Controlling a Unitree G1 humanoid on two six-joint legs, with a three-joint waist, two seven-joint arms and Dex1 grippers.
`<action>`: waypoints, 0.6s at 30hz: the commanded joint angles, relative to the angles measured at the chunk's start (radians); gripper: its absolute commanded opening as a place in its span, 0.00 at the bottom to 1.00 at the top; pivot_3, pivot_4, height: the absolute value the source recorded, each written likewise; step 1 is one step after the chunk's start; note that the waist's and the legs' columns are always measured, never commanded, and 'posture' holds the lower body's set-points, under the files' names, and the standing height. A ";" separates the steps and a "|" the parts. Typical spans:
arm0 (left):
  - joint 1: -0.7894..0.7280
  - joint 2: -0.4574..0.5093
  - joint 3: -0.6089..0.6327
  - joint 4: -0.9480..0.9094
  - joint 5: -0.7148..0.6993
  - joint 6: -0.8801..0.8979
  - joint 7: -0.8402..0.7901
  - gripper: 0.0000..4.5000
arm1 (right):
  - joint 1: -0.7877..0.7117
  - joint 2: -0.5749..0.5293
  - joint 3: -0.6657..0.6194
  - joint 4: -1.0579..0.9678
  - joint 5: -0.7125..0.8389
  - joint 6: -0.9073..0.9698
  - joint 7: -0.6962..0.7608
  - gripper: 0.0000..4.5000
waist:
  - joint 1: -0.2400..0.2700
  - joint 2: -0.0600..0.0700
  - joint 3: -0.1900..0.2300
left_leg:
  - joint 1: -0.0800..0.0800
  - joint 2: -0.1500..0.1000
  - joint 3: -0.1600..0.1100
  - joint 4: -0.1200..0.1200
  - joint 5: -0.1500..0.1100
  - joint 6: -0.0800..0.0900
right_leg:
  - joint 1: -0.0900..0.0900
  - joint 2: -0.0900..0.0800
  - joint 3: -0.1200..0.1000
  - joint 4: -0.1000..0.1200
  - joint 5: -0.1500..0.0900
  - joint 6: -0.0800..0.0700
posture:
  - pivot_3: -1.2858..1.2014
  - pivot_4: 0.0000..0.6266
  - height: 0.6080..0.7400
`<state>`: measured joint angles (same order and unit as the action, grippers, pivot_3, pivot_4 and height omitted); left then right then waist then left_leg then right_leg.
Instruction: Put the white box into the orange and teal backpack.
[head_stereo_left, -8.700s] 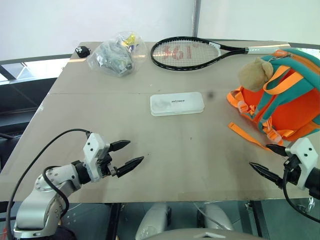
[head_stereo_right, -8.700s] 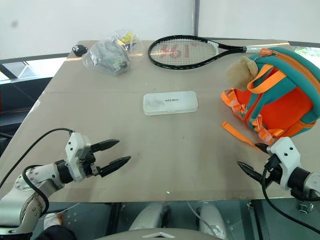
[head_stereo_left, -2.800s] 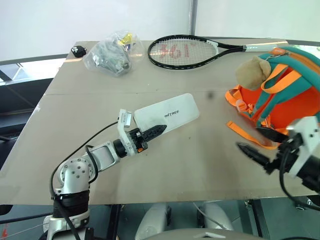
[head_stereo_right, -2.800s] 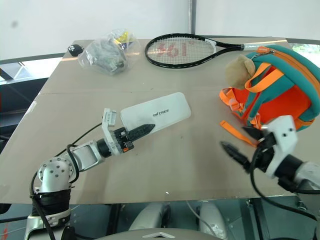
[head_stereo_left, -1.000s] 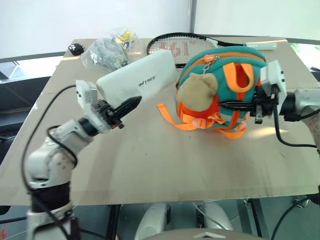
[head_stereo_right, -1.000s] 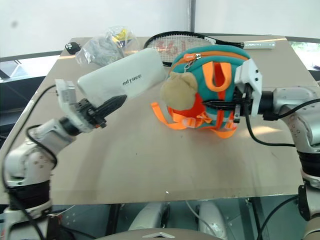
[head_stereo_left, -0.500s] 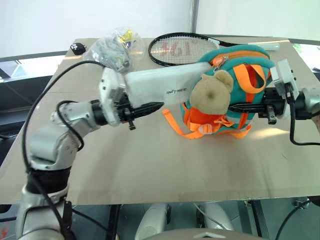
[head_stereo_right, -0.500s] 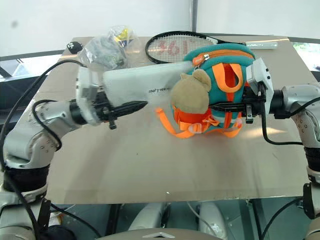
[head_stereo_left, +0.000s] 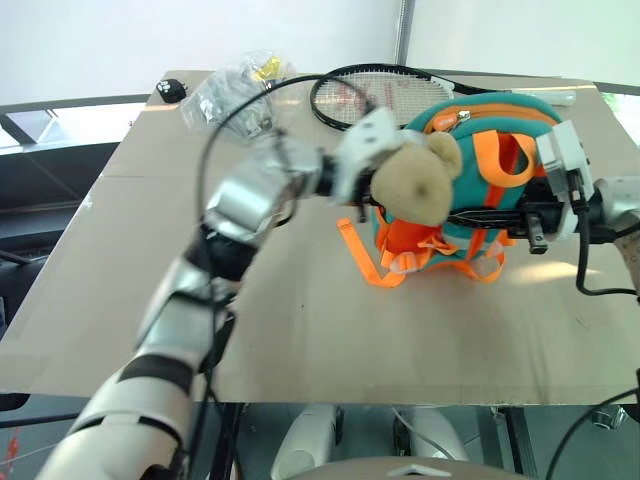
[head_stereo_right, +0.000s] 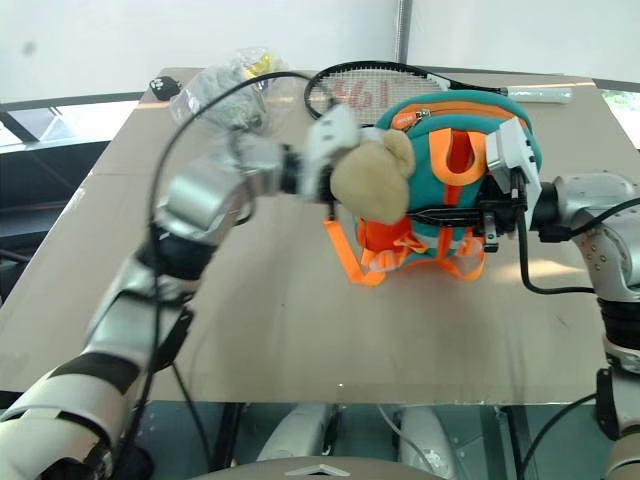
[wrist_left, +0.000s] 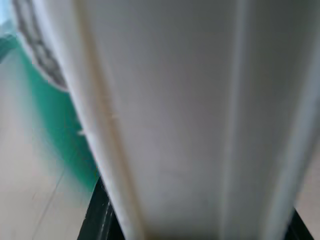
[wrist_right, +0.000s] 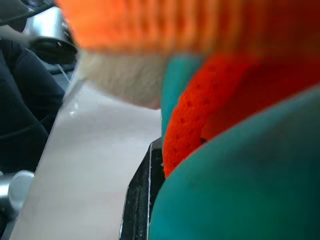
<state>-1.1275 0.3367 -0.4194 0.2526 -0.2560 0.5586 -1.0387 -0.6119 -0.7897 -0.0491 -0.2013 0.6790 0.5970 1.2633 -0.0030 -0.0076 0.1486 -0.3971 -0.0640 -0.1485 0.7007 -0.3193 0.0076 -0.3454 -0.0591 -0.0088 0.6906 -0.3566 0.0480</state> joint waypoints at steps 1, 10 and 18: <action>-0.047 -0.125 -0.090 0.150 0.101 -0.140 0.002 0.27 | 0.008 0.000 -0.037 -0.070 0.034 -0.002 -0.026 0.01 | -0.001 0.000 0.000 | 0.000 0.000 0.001 0.001 0.000 0.000 | 0.000 -0.001 0.000 0.002 0.000 0.000 | 0.52 0.24 1.00; -0.031 -0.107 0.095 0.126 0.040 -0.077 -0.069 0.97 | 0.092 -0.009 -0.098 -0.089 0.013 0.017 -0.151 0.00 | -0.007 0.000 0.000 | 0.003 0.000 -0.005 0.001 0.000 0.001 | 0.001 -0.006 -0.001 0.004 0.000 0.000 | 0.52 0.24 1.00; 0.072 0.171 0.384 -0.171 -0.308 0.342 -0.199 0.97 | 0.067 -0.017 -0.033 0.005 -0.098 -0.007 -0.219 0.00 | -0.040 0.000 0.000 | 0.002 0.003 -0.002 0.000 0.000 0.001 | -0.001 -0.004 0.001 0.004 0.000 0.000 | 0.52 0.24 1.00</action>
<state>-1.0603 0.4849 -0.0953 0.1544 -0.4796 0.8369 -1.2146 -0.5257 -0.7928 -0.0868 -0.1975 0.6162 0.6101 1.0616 -0.0428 -0.0071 0.1490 -0.3949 -0.0607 -0.1503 0.7007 -0.3196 0.0086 -0.3466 -0.0629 -0.0075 0.6948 -0.3567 0.0479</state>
